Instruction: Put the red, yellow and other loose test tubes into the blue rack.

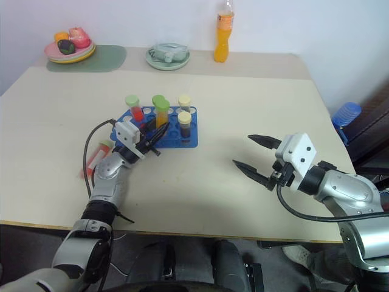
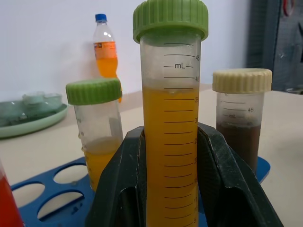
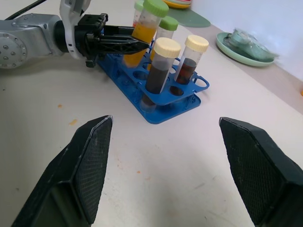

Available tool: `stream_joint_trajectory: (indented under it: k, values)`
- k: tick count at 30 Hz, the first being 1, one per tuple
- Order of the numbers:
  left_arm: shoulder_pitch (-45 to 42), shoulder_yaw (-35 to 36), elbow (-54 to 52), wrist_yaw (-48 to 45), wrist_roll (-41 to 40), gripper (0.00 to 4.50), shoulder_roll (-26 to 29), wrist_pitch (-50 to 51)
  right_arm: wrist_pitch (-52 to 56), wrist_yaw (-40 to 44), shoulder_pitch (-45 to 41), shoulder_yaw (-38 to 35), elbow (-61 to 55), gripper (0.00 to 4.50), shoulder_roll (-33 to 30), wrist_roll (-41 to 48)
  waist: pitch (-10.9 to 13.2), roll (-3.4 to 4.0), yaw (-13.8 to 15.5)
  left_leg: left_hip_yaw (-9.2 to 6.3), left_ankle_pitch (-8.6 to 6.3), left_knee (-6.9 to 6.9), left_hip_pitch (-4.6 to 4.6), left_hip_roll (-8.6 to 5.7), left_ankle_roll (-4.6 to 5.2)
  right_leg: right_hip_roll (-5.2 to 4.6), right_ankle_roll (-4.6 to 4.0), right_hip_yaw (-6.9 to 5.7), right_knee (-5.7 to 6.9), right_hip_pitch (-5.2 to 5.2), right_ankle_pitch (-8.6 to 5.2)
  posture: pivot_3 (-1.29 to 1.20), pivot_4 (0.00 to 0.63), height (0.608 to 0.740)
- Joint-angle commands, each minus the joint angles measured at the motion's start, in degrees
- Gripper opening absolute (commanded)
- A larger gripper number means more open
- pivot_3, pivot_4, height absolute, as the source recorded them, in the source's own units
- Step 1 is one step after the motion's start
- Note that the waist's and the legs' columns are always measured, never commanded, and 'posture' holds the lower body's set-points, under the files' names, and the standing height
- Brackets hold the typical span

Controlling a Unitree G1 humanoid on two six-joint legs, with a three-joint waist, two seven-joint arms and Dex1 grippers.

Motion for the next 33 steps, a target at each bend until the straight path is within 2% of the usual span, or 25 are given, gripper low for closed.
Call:
stream_joint_trajectory:
  k: [1, 5, 13, 22, 30, 33]
  values:
    - [1.3, -1.5, -3.9, -3.2, -2.4, 2.29, -0.7, 2.7, -0.3, -0.4, 0.0, -1.4, -2.2, 3.68, -0.2, 1.0, 0.0, 0.0, 0.0, 0.0, 0.0, 0.0, -0.01, 0.0, 0.01, 0.0, 0.0, 0.0, -0.02, 0.0, 0.0, 0.0, 0.15, 0.74]
    - [2.3, -1.2, -5.6, -0.7, -0.4, 4.27, -0.1, 4.3, -0.5, -0.5, 0.2, -1.3, -2.2, 3.68, -0.1, 1.0, 0.0, 0.0, 0.0, -0.01, -0.01, 0.0, -0.01, -0.01, 0.01, 0.0, 0.0, 0.0, -0.02, 0.0, 0.0, 0.0, 0.15, 0.74]
    - [5.5, -0.8, -12.7, 1.3, 0.0, 4.27, 1.4, 4.0, -1.2, -0.4, -0.2, -0.3, -1.2, 3.68, 0.5, 0.6, 0.0, 0.0, -0.1, -0.01, -0.01, 0.0, 0.01, 0.01, 0.01, 0.01, 0.0, 0.0, -0.01, 0.0, 0.0, 0.0, 0.15, 0.74]
    - [9.9, 3.0, -23.9, 1.7, -7.1, 4.27, 5.8, 13.3, -3.1, 0.3, -2.8, 2.6, 1.7, 3.68, 1.4, -0.4, 0.0, 0.02, -0.2, -0.01, -0.01, 0.0, 0.02, 0.02, 0.01, 0.01, -0.01, 0.0, 0.01, 0.0, 0.0, 0.0, 0.15, 0.74]
    - [13.1, 12.0, -36.8, 12.0, -19.3, 4.27, 15.4, 43.7, -3.8, 1.6, -5.4, 5.6, 4.2, 3.68, 2.1, -0.3, 0.0, 0.02, -0.4, -0.02, 0.0, -0.01, 0.03, 0.06, 0.01, 0.01, 0.0, 0.0, 0.05, 0.0, -0.01, 0.0, 0.15, 0.74]
    - [13.6, 17.1, -40.9, 22.3, -18.3, 4.27, 23.5, 60.4, -4.2, 2.3, -6.6, 7.2, 5.1, 3.68, 2.8, -0.3, 0.0, 0.01, -0.6, -0.04, 0.0, -0.01, 0.03, 0.07, 0.0, 0.03, 0.0, 0.0, 0.06, 0.0, -0.01, 0.0, 0.15, 0.74]
